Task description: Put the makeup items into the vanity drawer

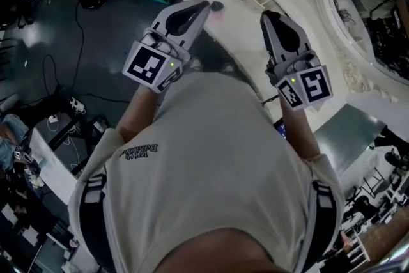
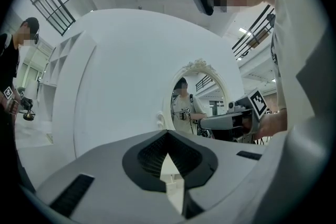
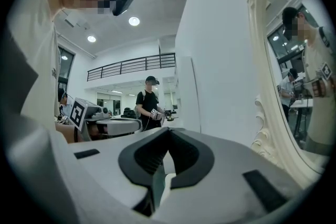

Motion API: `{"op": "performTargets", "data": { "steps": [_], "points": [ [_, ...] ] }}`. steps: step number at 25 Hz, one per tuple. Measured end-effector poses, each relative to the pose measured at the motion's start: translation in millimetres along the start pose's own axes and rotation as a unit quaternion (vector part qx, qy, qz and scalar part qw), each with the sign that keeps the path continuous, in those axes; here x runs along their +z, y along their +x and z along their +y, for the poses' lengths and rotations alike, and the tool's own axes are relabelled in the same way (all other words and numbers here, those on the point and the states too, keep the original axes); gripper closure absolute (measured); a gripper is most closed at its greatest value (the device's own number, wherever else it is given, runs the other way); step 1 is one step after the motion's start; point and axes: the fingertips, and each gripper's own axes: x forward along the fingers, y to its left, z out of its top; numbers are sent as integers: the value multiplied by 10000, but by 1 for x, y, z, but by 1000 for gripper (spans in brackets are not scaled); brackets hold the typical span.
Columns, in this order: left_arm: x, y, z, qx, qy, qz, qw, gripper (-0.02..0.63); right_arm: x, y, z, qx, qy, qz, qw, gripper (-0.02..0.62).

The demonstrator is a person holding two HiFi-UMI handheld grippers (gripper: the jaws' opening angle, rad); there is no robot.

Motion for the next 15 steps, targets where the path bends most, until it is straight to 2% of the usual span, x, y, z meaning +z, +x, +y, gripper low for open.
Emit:
{"op": "performTargets", "data": {
  "steps": [10,15],
  "points": [
    [-1,-2,14,105,85,92,9999,592,-5,18,1,99,53,39,9999,592],
    [-12,2,24,272,72,358,9990,592,-5,38,4,230,-28,16,9997,592]
  ]
}}
